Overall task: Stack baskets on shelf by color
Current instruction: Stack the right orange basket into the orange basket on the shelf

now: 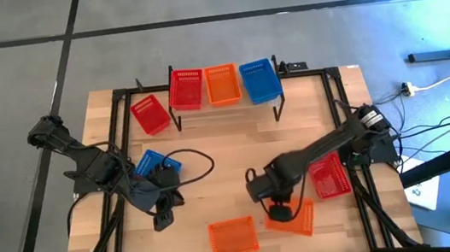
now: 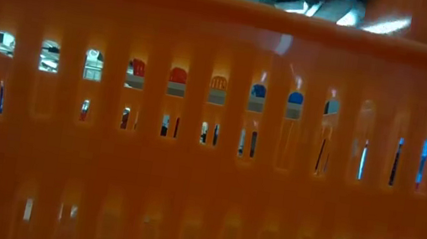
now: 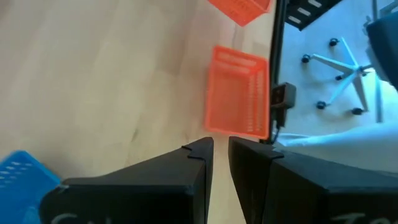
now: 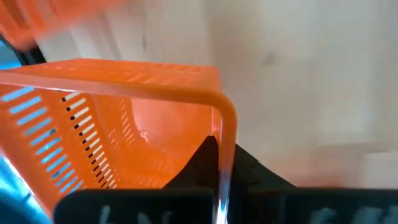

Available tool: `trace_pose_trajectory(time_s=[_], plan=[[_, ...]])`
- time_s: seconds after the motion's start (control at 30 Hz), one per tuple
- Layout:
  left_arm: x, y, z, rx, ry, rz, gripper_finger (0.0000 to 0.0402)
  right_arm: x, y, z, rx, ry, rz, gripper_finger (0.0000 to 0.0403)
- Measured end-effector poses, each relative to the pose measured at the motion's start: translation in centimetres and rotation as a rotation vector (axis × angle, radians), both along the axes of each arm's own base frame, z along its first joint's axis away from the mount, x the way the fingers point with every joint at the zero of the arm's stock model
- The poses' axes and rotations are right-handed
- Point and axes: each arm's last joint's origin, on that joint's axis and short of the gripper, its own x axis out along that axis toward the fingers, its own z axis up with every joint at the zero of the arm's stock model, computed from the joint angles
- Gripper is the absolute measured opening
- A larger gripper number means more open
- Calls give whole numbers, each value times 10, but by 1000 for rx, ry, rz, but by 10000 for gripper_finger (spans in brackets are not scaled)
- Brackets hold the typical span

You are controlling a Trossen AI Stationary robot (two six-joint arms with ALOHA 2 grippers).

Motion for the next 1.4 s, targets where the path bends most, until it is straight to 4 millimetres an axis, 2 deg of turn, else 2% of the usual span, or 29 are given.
trace_pose_trajectory(time_s=[0.17,0.4,0.57,0.73,0.87,0.97,1.03,1.17,1.4], plan=[[-3,5,4,61,-44,45,41,14,-26,63,-96,-142,-83,1],[-19,25,23,203,-184,109,41,26,-87,135,-135,-384,-321,1],[-27,48,34,277,-244,184,41,24,-141,165,-188,-500,-454,0],[-19,71,35,376,-228,237,41,20,-213,184,-198,-634,-636,0],[-14,90,36,422,-205,299,41,10,-277,190,-111,-734,-757,0],[-11,103,35,440,-186,328,41,-5,-318,182,-66,-730,-850,0],[-10,111,35,457,-175,357,41,-13,-338,175,-31,-714,-907,0],[-8,128,35,468,-156,436,41,-14,-362,158,67,-713,-916,0],[-8,141,35,490,-133,455,41,4,-379,127,97,-671,-894,0]])
